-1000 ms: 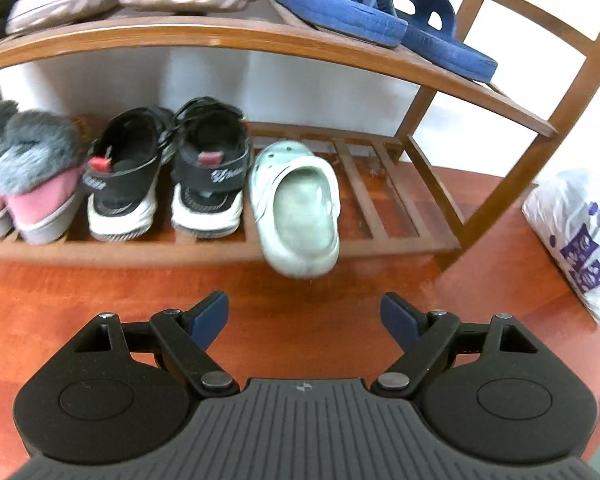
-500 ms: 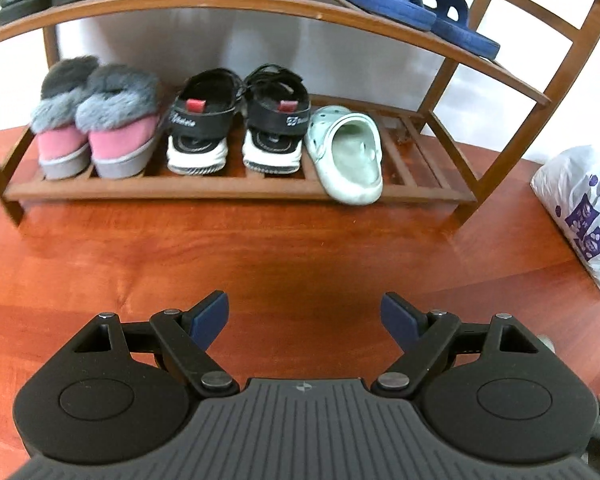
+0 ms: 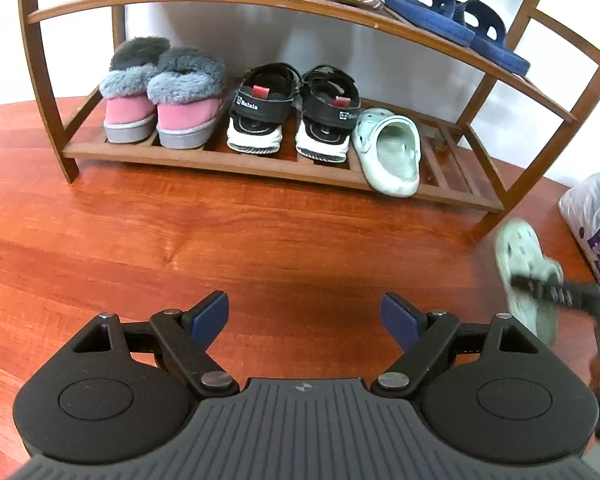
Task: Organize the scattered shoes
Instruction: 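Carry the held clog to the bottom shelf beside the other clog with the right tool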
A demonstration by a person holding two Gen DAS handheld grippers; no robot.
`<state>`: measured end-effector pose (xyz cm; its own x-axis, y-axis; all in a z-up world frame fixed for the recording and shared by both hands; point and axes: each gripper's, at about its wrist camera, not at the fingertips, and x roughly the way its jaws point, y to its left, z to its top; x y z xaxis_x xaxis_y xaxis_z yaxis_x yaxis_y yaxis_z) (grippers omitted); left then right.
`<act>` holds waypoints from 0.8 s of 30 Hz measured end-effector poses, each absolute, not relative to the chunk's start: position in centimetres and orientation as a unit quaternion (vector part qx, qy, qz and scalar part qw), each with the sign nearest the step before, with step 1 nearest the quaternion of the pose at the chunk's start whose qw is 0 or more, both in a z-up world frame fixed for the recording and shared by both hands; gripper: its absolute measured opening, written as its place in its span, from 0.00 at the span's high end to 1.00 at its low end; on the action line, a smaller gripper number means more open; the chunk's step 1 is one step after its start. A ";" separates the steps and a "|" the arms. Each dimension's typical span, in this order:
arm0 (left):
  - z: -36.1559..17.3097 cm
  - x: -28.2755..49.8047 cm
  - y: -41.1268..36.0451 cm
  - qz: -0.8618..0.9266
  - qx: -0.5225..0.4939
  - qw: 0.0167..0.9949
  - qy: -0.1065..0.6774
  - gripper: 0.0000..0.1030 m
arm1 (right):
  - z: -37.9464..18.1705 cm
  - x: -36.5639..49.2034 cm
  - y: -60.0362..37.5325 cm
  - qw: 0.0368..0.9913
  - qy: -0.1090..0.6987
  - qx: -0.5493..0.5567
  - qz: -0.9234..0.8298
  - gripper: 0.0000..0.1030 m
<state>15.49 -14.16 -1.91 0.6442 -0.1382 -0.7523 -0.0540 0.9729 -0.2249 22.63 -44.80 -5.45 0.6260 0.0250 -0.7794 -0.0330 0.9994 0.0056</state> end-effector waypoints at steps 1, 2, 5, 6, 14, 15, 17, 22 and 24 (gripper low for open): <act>-1.9 15.3 -14.2 -0.023 -0.114 0.900 0.420 0.18 | -5.2 23.5 -44.5 0.902 0.430 -0.007 0.022 0.34; -1.8 14.9 -14.3 -0.022 -0.115 0.901 0.417 0.18 | -5.0 24.5 -44.3 0.903 0.429 -0.009 0.027 0.34; -1.7 14.1 -14.5 -0.017 -0.115 0.904 0.412 0.18 | -4.6 26.8 -43.7 0.904 0.426 -0.012 0.040 0.33; -1.7 13.9 -14.5 -0.014 -0.114 0.905 0.411 0.18 | -4.6 27.2 -43.6 0.904 0.426 -0.012 0.042 0.33; -2.2 12.6 -14.1 0.033 -0.119 0.897 0.424 0.18 | -5.5 32.9 -42.3 0.908 0.416 0.010 0.054 0.33; -2.2 12.5 -14.0 0.040 -0.120 0.896 0.425 0.18 | -5.6 33.5 -42.2 0.908 0.415 0.011 0.054 0.33; -2.2 12.2 -13.8 0.053 -0.122 0.894 0.427 0.18 | -6.0 35.2 -41.7 0.909 0.412 0.012 0.055 0.33; -2.6 11.6 -12.9 0.084 -0.132 0.889 0.430 0.18 | -6.7 38.0 -40.4 0.914 0.402 0.010 0.053 0.33; -2.7 11.5 -12.6 0.098 -0.134 0.887 0.432 0.18 | -6.8 38.9 -39.9 0.916 0.398 0.008 0.053 0.33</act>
